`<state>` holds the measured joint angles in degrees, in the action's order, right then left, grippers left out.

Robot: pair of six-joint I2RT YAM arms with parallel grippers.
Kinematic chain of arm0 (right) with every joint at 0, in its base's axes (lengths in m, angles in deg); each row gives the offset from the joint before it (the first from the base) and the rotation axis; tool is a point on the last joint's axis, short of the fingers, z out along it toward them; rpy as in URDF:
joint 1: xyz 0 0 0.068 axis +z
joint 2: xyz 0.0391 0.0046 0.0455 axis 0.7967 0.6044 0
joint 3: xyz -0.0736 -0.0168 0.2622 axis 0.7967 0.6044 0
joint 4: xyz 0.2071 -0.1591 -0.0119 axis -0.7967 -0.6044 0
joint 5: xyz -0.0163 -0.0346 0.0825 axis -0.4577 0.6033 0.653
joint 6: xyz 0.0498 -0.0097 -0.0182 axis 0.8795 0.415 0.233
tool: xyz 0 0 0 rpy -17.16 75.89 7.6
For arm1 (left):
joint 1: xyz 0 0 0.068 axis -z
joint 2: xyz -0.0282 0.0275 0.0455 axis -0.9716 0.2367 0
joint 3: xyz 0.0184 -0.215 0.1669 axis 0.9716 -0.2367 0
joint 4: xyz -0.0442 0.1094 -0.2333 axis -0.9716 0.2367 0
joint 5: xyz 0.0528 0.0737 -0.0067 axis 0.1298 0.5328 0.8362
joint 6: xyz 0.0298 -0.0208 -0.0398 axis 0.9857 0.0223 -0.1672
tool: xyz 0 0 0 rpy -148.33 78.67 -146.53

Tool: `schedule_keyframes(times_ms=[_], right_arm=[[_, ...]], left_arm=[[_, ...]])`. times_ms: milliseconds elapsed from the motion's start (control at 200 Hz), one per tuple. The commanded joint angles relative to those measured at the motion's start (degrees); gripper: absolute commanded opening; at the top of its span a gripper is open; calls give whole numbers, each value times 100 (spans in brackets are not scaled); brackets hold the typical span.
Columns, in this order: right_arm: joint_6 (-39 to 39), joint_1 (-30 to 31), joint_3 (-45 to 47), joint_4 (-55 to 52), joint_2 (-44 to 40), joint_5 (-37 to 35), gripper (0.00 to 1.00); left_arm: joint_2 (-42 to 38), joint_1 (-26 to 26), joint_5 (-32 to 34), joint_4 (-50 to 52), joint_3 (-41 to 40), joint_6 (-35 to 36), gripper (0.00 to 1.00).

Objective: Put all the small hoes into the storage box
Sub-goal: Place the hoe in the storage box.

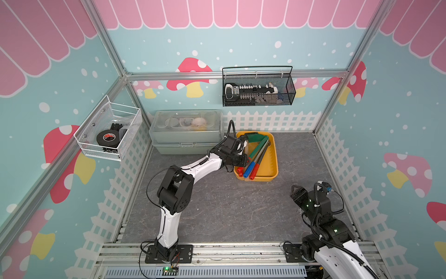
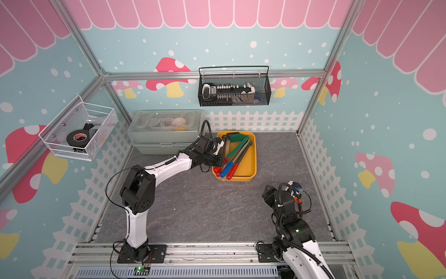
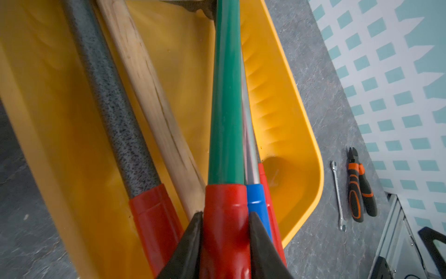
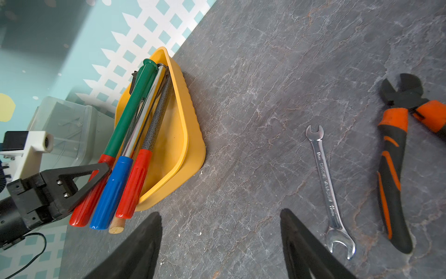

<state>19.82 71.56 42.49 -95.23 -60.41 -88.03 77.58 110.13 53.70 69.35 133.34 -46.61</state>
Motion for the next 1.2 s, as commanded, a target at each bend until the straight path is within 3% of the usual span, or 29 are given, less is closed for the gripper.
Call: schedule_keyframes(times_ms=[0, 455, 746, 956, 1071, 1141, 1191], right_arm=[[-3, 15, 30, -43, -49, -45, 76], [-157, 15, 47, -8, -84, -99, 77], [-1198, 15, -298, 6, 373, -339, 79], [-1764, 15, -440, 282, 848, -379, 84], [-2084, 15, -462, 525, 1093, -448, 94], [-2264, 20, -522, 635, 1261, -484, 99], [-2366, 15, -567, 717, 1376, -500, 99]], left_arm=[[58, -95, 291, 162, 225, 19, 32], [-89, -83, 438, 671, 416, 159, 39], [-461, -79, 888, 1027, 346, 494, 42], [-717, -87, 1046, 1223, 243, 697, 48], [-848, -127, 1211, 1352, 211, 789, 52], [-958, -148, 1289, 1390, 157, 851, 58], [-1051, -164, 1367, 1410, 106, 887, 68]])
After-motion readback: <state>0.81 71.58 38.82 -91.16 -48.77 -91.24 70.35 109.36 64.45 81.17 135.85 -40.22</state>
